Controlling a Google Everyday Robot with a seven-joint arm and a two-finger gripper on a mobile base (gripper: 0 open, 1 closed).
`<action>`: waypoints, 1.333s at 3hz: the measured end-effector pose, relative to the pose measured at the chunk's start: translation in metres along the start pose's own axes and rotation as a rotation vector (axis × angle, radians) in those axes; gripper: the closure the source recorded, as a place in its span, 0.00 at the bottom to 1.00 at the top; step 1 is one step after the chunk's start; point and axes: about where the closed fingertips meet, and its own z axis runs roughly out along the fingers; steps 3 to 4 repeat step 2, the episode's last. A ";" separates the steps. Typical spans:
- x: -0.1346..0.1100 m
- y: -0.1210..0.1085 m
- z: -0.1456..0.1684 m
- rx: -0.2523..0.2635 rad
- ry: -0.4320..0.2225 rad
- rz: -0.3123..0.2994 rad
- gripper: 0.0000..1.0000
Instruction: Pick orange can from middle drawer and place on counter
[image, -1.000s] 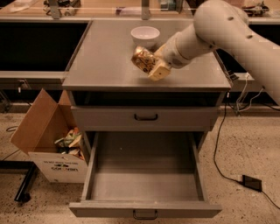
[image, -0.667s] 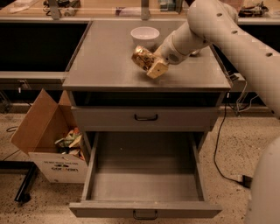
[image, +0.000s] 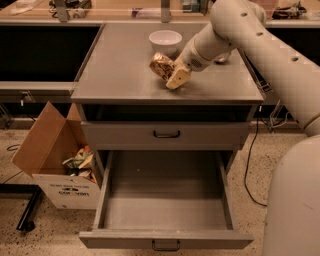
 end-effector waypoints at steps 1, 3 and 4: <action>0.000 0.000 0.000 0.000 0.000 0.000 0.00; 0.000 0.000 0.000 0.000 0.000 0.000 0.00; 0.000 0.000 0.000 0.000 0.000 0.000 0.00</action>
Offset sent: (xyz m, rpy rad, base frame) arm 0.0000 0.0000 0.0000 0.0000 0.0000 0.0000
